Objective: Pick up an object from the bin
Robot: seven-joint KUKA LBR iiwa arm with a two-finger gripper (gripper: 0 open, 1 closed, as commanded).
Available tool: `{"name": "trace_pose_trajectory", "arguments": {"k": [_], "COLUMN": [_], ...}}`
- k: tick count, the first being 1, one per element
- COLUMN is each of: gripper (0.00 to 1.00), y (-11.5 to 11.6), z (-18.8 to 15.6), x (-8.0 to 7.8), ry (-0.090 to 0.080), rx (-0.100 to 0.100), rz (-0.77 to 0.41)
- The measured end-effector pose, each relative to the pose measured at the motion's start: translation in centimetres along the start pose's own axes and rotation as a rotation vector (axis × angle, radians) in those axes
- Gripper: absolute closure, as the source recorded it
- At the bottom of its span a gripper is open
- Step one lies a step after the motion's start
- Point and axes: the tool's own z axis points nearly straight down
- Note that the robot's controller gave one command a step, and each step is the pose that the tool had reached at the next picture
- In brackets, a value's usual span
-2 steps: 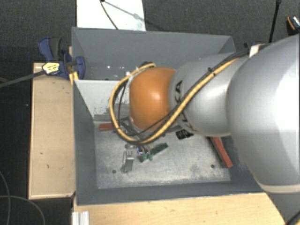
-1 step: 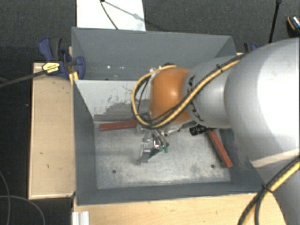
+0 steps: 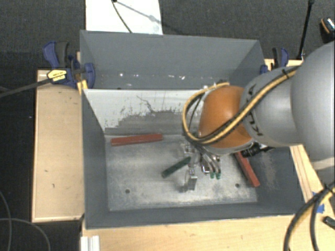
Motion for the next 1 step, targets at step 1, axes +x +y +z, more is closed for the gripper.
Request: {"name": "trace_pose_trajectory", "arguments": {"k": [1], "gripper": [1.00], "y": [0.60], "z": [-0.05], "x": [-0.09], "ry": [-0.003], "rx": [-0.005], "rz": [-0.003]}}
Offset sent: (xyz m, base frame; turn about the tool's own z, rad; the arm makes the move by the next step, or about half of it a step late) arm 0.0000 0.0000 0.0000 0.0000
